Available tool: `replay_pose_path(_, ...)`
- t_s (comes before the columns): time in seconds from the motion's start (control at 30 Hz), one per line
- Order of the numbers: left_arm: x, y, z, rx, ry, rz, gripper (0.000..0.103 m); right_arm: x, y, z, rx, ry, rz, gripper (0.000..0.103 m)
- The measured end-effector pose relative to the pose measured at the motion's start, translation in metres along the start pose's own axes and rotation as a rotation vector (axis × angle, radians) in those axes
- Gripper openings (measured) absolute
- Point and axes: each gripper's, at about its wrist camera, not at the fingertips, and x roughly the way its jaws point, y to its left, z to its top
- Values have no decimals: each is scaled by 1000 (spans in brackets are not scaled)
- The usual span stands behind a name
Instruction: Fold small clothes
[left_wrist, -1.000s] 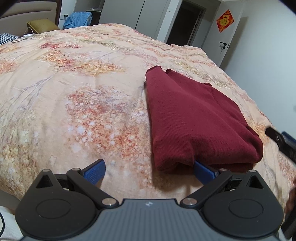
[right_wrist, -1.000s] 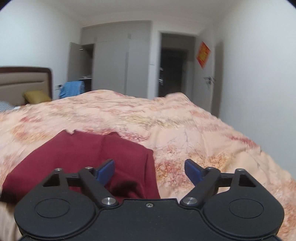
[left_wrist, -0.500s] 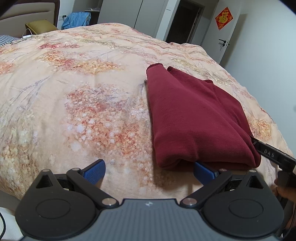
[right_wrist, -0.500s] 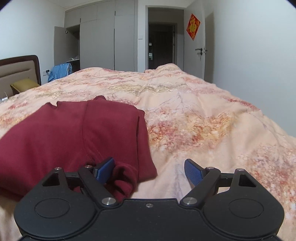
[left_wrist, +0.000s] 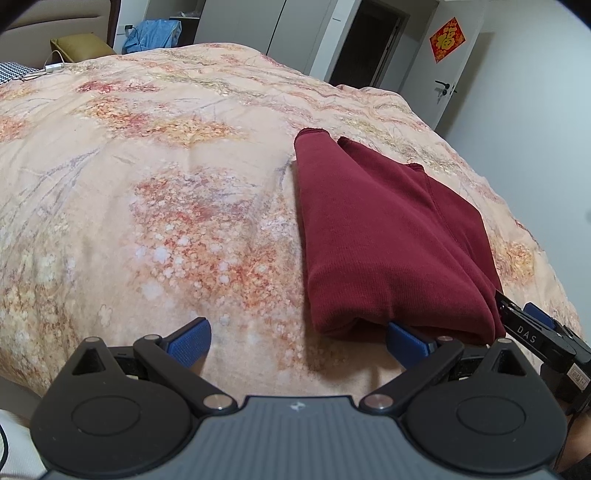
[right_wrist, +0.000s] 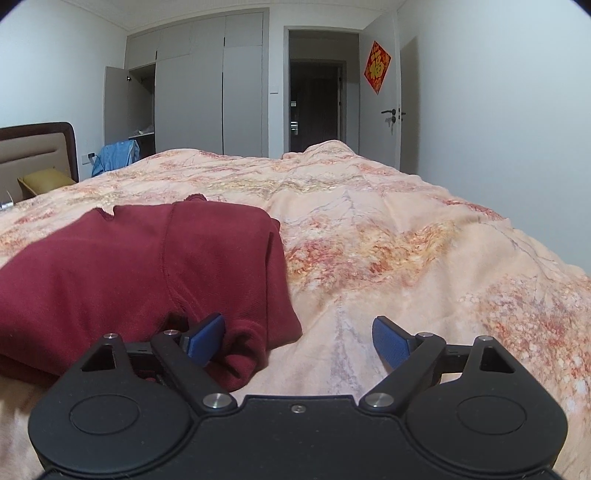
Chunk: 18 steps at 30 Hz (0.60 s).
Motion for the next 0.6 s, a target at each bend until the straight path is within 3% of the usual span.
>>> replay_pose_path(0.33, -13, -14, 7, 25, 10, -52, 103, 12, -5, 30, -7, -68, 77, 91)
replay_pose_path(0.4, -15, -20, 8, 49, 5, -54, 103, 22, -4, 36, -3, -69, 107, 87)
replay_pose_path(0.6, -14, -25, 19, 47, -10, -33, 103, 48, 4, 44, -35, -19, 201, 57)
